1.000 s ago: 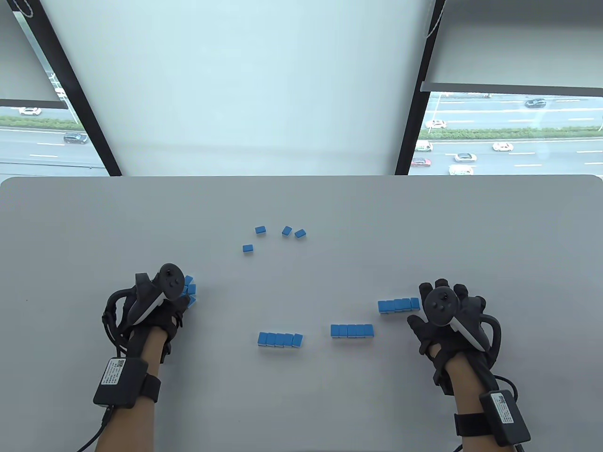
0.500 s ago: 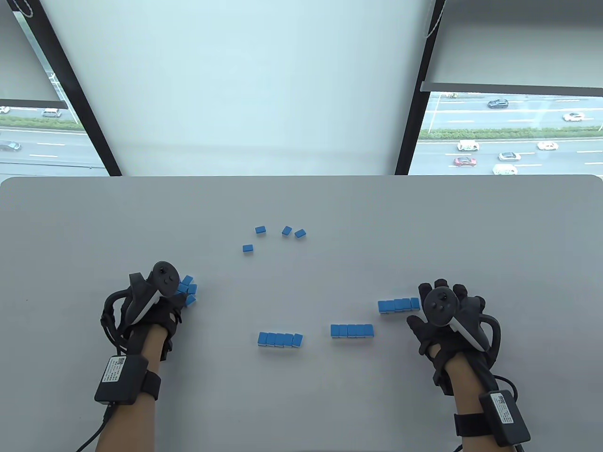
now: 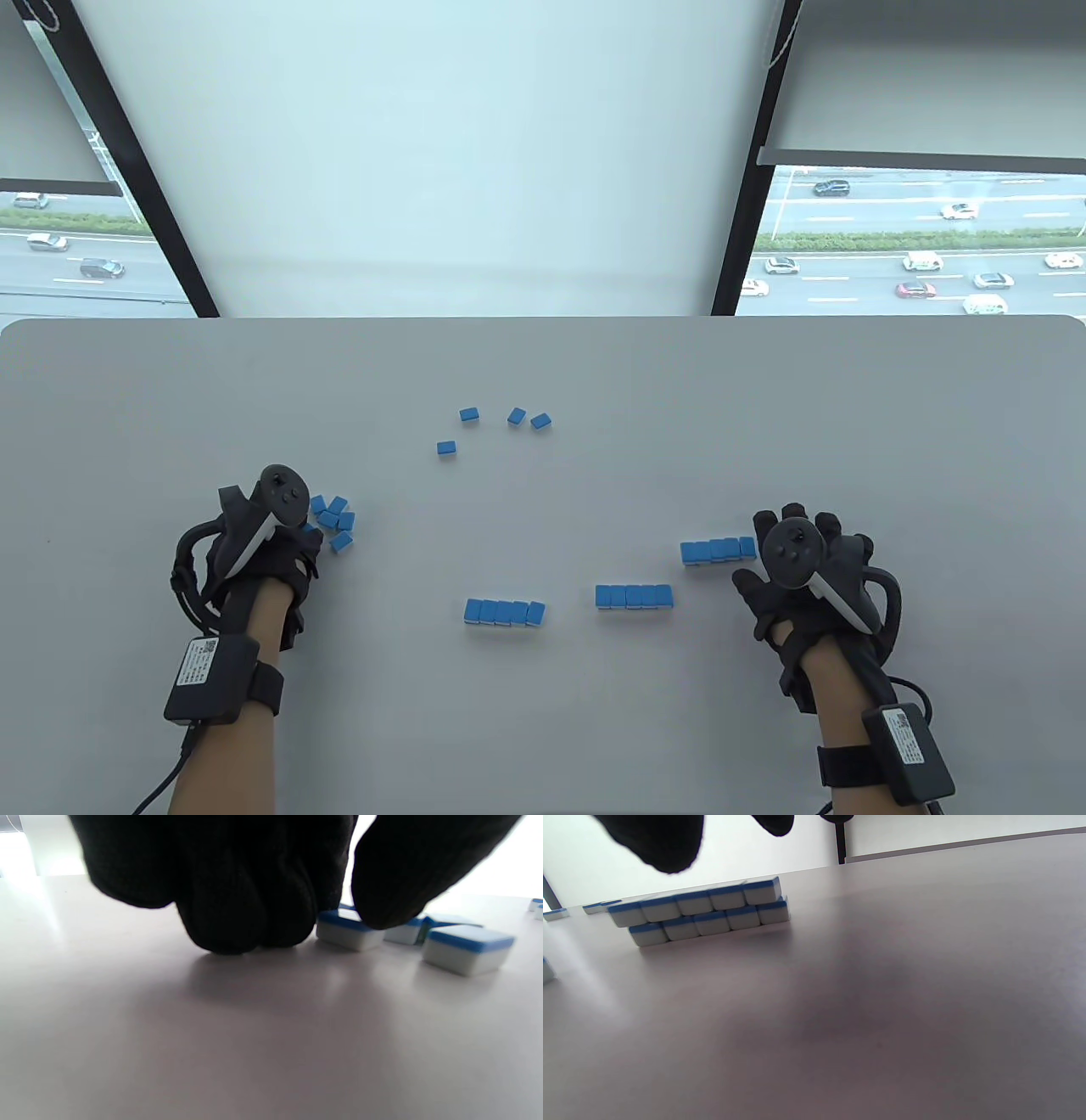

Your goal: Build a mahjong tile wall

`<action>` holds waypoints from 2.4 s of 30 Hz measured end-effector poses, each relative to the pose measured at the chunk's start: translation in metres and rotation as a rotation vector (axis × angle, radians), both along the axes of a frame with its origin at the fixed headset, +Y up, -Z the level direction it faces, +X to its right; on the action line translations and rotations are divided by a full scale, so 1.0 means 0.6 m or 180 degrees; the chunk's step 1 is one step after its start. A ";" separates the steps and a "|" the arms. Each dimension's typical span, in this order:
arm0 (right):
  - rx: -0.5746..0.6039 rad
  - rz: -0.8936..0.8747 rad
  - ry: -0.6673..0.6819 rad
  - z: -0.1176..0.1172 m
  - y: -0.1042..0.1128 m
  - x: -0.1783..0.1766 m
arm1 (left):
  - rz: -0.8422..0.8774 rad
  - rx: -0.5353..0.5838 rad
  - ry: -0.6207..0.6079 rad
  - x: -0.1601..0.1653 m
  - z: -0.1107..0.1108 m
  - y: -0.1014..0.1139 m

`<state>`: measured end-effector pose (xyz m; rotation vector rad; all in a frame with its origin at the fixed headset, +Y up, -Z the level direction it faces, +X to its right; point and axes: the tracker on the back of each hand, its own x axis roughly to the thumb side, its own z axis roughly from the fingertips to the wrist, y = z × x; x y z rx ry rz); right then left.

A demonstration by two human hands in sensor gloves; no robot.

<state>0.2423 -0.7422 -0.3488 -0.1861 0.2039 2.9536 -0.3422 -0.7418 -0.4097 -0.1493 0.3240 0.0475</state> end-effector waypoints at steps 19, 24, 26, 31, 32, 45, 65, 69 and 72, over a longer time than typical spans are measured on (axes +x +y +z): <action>-0.0012 0.0023 -0.0005 0.000 -0.001 -0.001 | -0.0271 0.0042 -0.0090 0.011 0.002 0.000; 0.0002 0.0005 -0.0006 0.000 0.000 -0.001 | -0.0255 0.0115 -0.0113 0.006 0.019 0.012; 0.0021 -0.0002 -0.0006 0.001 0.002 0.000 | -0.0154 0.0249 -0.0194 0.011 0.027 0.028; 0.0024 -0.0015 -0.0006 0.000 0.002 0.000 | -0.0033 0.0546 -0.0684 0.053 0.046 0.066; 0.0027 -0.0016 -0.0004 0.000 0.002 0.001 | 0.0016 0.0609 -0.0825 0.066 0.050 0.072; 0.0052 -0.0017 0.0037 0.000 0.004 -0.002 | -0.0126 -0.0300 -0.1842 0.193 0.052 0.010; 0.0043 -0.0017 0.0032 0.001 0.003 -0.004 | 0.0010 0.0033 -0.1602 0.145 0.058 0.060; 0.0034 -0.0001 0.0034 0.001 0.002 -0.004 | -0.0097 0.0101 -0.1439 0.115 0.053 0.059; 0.0034 0.0005 0.0038 0.001 0.002 -0.005 | -0.0114 -0.0002 -0.1337 0.097 0.046 0.040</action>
